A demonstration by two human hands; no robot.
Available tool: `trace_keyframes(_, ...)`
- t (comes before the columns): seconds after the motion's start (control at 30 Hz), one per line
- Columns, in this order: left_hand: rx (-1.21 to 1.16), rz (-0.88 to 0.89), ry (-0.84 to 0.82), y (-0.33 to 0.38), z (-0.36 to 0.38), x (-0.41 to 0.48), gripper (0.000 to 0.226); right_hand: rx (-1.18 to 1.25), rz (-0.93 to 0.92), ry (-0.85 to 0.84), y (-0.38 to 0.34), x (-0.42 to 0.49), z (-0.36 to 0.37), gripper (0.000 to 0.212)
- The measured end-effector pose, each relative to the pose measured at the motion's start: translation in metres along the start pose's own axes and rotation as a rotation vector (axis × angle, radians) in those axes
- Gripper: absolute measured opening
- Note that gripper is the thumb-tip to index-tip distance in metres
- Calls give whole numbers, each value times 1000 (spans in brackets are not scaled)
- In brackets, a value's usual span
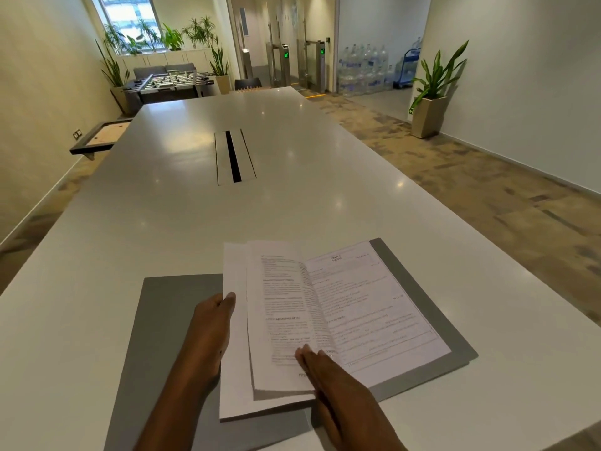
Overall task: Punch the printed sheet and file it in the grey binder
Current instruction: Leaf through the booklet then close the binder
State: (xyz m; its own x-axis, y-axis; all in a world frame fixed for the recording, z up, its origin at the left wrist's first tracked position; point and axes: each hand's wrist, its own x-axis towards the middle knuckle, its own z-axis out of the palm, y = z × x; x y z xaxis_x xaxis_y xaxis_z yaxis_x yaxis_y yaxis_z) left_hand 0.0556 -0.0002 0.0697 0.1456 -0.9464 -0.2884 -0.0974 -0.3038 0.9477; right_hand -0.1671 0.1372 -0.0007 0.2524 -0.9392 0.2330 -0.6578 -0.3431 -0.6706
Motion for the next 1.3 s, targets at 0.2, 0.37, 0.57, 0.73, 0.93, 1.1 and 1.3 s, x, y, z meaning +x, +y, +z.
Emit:
trace_keyframes(0.2,48,116,-68,0,4,-12,18,-133,-111,-144,-3,8,3,111)
trace_keyframes(0.37,82,99,-44,-11,-1,-9,25,-88,-5,-61,-16,4,-10,52)
trace_keyframes(0.57,81,103,-45,-16,-7,-6,28,-356,498,388,31,-10,-10,73)
trace_keyframes(0.73,83,110,-42,-17,-7,-7,28,-513,832,249,49,-18,-19,108)
trace_keyframes(0.93,73,124,-49,-19,-9,-4,30,-549,871,217,52,-19,-15,116)
trace_keyframes(1.1,59,128,-53,-19,-7,-4,34,-535,858,214,48,-20,-17,112)
trace_keyframes(1.3,53,139,-66,-19,-6,-4,35,-516,890,210,42,-16,-23,106)
